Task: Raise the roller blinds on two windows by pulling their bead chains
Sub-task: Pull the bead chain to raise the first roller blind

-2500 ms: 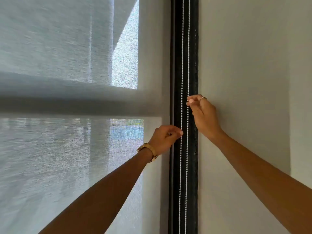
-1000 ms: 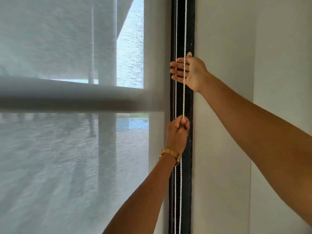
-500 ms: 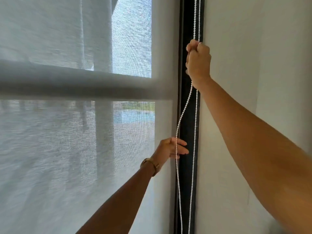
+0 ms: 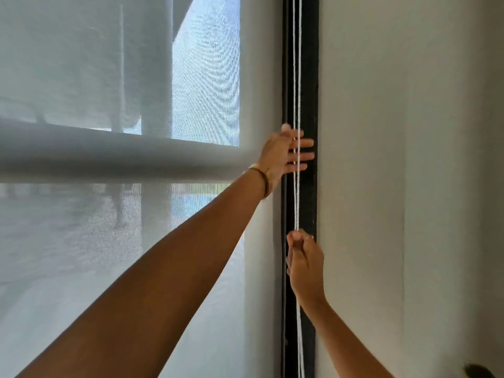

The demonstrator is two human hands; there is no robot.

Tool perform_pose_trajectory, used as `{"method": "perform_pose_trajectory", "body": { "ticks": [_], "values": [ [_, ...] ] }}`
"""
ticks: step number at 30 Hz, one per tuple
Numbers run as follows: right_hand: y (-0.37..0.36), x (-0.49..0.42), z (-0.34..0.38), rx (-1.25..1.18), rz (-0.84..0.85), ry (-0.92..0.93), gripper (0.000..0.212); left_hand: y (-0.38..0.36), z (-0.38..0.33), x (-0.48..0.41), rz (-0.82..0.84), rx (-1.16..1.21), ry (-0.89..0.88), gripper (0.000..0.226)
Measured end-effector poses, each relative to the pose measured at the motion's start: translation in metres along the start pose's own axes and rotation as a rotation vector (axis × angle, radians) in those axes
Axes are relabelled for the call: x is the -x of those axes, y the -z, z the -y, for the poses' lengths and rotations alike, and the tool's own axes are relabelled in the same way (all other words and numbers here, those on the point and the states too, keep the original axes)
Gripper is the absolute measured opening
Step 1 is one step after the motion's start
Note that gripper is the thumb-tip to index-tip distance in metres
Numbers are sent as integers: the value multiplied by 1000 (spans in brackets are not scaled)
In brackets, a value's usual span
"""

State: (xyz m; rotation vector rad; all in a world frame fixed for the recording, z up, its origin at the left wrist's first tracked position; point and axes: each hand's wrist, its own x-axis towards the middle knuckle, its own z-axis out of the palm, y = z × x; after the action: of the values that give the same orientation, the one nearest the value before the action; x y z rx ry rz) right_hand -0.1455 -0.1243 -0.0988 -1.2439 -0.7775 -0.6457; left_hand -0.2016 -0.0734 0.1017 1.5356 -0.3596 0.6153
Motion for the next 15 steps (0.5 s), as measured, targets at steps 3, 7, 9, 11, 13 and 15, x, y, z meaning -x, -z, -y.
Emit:
{"method": "perform_pose_trajectory", "body": {
  "ticks": [3, 7, 9, 11, 13, 15],
  "values": [
    [10, 41, -24, -37, 59, -158, 40, -16, -15, -10, -118, 65, -41, 36],
    [21, 59, -31, -183, 175, -410, 32, -24, 3, -17, -210, -29, -119, 37],
    [24, 52, -26, -248, 290, -486, 32, -26, 11, -19, -294, -135, -235, 40],
    [30, 36, -23, -303, 382, -552, 48, -29, 12, -23, -333, -223, -354, 42],
    [35, 12, -18, -360, 390, -645, 67, -31, 12, -21, -335, -212, -429, 42],
    [37, -17, -10, -429, 351, -682, 77, -27, 18, -19, -333, -155, -442, 42]
  ]
}}
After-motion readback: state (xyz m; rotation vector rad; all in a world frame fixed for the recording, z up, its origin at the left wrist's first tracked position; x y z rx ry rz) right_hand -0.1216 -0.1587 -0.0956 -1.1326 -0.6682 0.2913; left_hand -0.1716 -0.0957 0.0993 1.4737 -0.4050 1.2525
